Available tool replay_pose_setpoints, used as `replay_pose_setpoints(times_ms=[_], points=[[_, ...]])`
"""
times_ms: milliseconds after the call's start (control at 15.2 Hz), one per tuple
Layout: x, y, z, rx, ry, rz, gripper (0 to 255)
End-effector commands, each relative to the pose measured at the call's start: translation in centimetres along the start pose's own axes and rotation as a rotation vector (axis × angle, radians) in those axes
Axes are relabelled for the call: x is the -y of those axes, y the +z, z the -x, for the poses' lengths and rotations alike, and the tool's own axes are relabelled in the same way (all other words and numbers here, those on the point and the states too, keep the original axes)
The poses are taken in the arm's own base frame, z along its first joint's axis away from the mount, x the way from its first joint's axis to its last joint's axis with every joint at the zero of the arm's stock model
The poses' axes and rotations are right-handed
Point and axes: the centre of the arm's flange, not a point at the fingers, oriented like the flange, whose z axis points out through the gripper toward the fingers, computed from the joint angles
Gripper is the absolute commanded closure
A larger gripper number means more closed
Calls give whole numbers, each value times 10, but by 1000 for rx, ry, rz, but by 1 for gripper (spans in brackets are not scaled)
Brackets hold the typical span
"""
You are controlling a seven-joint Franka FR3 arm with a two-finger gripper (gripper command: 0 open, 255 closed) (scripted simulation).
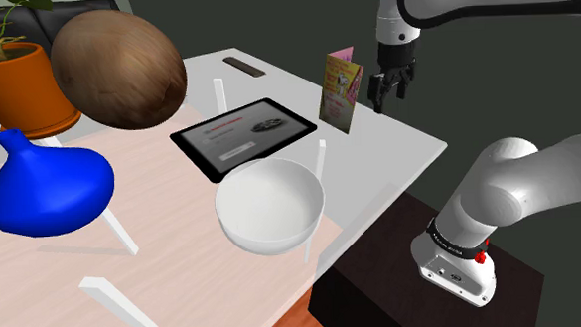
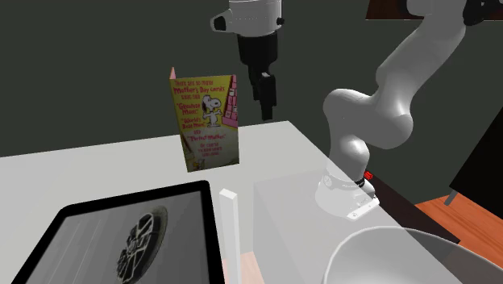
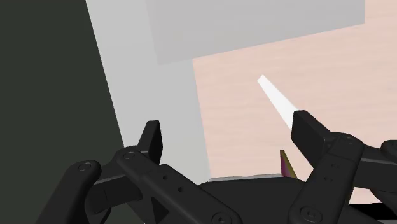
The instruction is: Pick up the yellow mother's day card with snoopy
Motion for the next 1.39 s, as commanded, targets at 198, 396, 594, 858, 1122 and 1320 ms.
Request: replay_pose_setpoints(times_ms=[198,396,594,858,1122,1320], points=[[12,-29,-23,-5,-21,4,0],[24,-59,-46,-10,-41,7,0],[37,-89,-69,-15,-62,11,0],[51,-119,-92,-20,-83,15,0],[54,-99,-94,-20,-83,15,0],[56,-80,-96,-20,-83,15,0]])
